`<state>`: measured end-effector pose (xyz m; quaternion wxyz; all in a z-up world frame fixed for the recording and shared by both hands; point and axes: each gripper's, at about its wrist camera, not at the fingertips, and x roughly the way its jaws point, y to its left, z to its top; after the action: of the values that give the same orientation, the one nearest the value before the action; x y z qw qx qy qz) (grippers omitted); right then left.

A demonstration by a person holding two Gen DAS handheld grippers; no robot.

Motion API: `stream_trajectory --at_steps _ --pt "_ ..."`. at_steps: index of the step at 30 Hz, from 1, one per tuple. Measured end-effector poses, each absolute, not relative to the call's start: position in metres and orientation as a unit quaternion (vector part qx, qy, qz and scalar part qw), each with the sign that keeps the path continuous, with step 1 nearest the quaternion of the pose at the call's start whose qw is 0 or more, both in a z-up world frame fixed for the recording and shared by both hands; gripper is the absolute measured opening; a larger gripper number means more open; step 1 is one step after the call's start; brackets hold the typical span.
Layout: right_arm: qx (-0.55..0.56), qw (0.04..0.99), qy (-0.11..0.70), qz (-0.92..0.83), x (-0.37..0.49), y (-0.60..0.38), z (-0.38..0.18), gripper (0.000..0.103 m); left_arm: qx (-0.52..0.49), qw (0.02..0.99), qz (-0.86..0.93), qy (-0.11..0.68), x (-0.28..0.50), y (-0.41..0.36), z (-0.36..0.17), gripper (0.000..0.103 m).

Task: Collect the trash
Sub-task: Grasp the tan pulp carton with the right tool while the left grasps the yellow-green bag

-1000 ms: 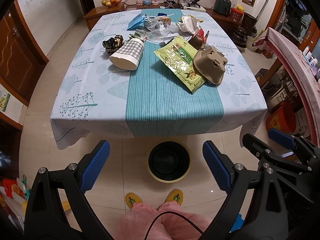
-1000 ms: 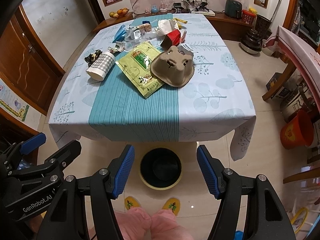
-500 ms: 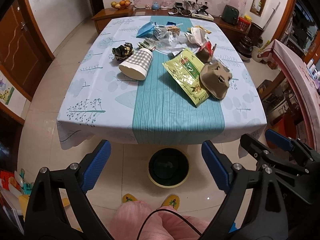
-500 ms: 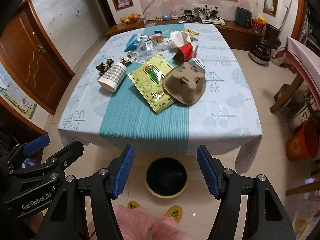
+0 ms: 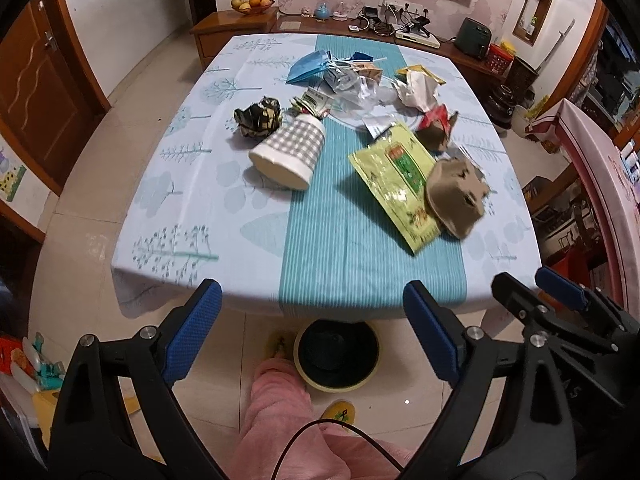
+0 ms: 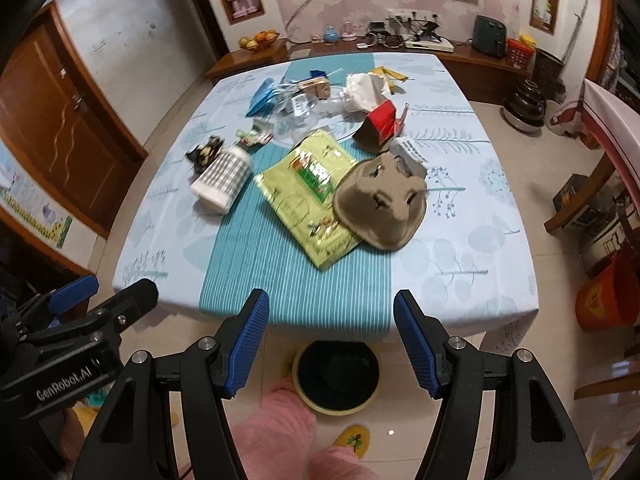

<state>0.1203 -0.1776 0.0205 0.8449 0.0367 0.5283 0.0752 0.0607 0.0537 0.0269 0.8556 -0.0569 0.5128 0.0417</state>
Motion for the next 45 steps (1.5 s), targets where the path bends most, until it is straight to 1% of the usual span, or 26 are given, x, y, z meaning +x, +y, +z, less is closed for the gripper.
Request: stream_trajectory --at_steps 3,8,10,11,17,19,24,25,27,29,38,41,43,44,45 --pt "0.059 0.841 0.535 0.059 0.143 -0.183 0.015 0.066 -0.060 0.852 0.027 0.519 0.094 0.061 0.023 0.091" --pt "0.113 0.830 0.547 0.013 0.186 -0.201 0.003 0.066 -0.058 0.831 -0.027 0.553 0.151 0.059 0.008 0.091" --pt "0.134 0.825 0.549 -0.012 0.205 -0.211 -0.003 0.076 -0.063 0.817 -0.046 0.571 0.170 0.055 -0.003 0.091" --pt "0.143 0.823 0.550 -0.022 0.214 -0.216 -0.006 0.085 -0.068 0.810 -0.053 0.580 0.179 0.053 -0.010 0.091" --pt "0.196 0.807 0.553 -0.063 0.261 -0.244 -0.029 0.085 -0.120 0.776 -0.075 0.614 0.219 0.046 -0.049 0.090" --pt "0.207 0.796 0.564 -0.066 0.276 -0.247 -0.041 0.085 -0.131 0.768 -0.076 0.622 0.229 0.043 -0.060 0.088" --pt "0.217 0.775 0.589 -0.069 0.292 -0.244 -0.072 0.085 -0.163 0.756 -0.072 0.630 0.243 0.038 -0.085 0.088" --pt "0.216 0.772 0.593 -0.069 0.294 -0.242 -0.077 0.085 -0.168 0.754 -0.071 0.631 0.245 0.040 -0.087 0.088" --pt "0.217 0.764 0.604 -0.068 0.298 -0.240 -0.088 0.081 -0.182 0.751 -0.067 0.632 0.248 0.038 -0.096 0.088" --pt "0.232 0.751 0.615 -0.065 0.299 -0.240 -0.100 0.065 -0.193 0.749 -0.065 0.631 0.251 0.038 -0.103 0.088" --pt "0.236 0.752 0.614 -0.047 0.296 -0.238 -0.114 0.064 -0.225 0.747 -0.065 0.622 0.264 0.030 -0.120 0.087" --pt "0.242 0.753 0.611 -0.039 0.294 -0.240 -0.113 0.064 -0.235 0.747 -0.072 0.617 0.268 0.029 -0.123 0.077" --pt "0.242 0.754 0.610 -0.033 0.293 -0.240 -0.113 0.063 -0.240 0.747 -0.077 0.615 0.268 0.030 -0.122 0.064" --pt "0.243 0.754 0.609 -0.030 0.292 -0.242 -0.112 0.063 -0.242 0.747 -0.081 0.614 0.268 0.029 -0.122 0.060" --pt "0.243 0.755 0.608 -0.028 0.291 -0.243 -0.111 0.063 -0.242 0.747 -0.088 0.613 0.270 0.026 -0.122 0.052"
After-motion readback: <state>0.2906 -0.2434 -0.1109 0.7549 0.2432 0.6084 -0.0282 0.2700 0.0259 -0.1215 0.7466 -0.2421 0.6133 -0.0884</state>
